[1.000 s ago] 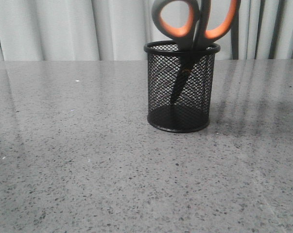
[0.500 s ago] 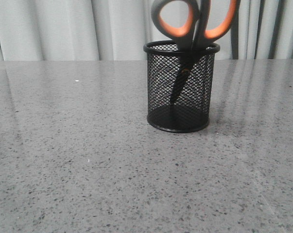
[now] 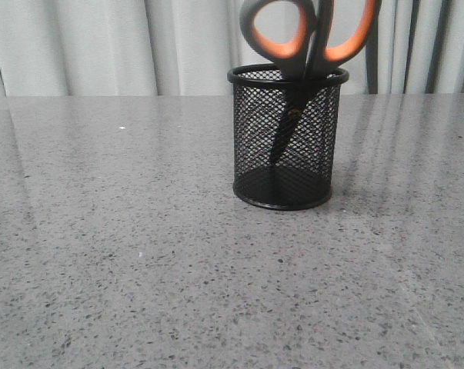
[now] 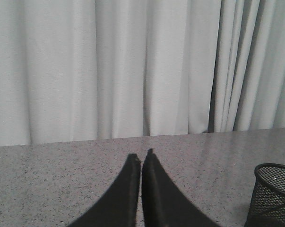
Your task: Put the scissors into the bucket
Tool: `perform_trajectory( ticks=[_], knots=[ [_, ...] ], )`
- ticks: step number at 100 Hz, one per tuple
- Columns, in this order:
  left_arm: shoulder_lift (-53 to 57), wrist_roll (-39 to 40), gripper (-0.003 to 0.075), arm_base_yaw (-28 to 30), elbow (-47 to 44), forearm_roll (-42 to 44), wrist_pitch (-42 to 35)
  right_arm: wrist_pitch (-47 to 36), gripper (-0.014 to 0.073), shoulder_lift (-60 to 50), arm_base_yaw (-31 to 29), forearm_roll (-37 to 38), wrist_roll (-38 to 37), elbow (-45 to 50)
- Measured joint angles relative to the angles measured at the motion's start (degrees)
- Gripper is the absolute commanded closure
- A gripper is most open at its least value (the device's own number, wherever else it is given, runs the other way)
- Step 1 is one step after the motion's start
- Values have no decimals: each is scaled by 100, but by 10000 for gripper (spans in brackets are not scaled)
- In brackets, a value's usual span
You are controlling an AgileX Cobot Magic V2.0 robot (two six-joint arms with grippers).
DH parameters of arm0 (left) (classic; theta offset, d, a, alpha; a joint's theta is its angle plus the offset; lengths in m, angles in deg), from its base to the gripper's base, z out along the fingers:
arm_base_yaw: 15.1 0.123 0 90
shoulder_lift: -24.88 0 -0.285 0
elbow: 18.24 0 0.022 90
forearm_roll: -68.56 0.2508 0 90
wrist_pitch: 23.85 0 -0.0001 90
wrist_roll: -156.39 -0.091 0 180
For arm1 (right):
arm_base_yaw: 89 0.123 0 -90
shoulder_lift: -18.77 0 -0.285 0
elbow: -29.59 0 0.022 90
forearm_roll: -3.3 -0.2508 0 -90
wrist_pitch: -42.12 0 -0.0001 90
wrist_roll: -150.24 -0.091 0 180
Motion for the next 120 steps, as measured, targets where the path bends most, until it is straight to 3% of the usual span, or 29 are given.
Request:
perform_trajectory(
  ticks=[52, 62, 79, 92, 103, 120],
  knots=[
    [0, 0, 740, 0, -198, 0, -53, -13, 654, 0, 0, 26, 0, 0],
    [28, 0, 740, 73, -424, 471, -103, -13, 654, 0, 0, 26, 0, 0],
    [610, 380, 740, 785, -913, 1173, -59, -13, 654, 0, 0, 26, 0, 0],
    [1225, 1247, 740, 1531, -1327, 2025, 218, -17, 654, 0, 0, 26, 0, 0],
    [1719, 1806, 740, 2091, -1535, 2509, 710, -26, 654, 0, 0, 26, 0, 0],
    [2341, 1984, 740, 2607, -1535, 2685, 1714, -26, 654, 0, 0, 26, 0, 0]
  ],
)
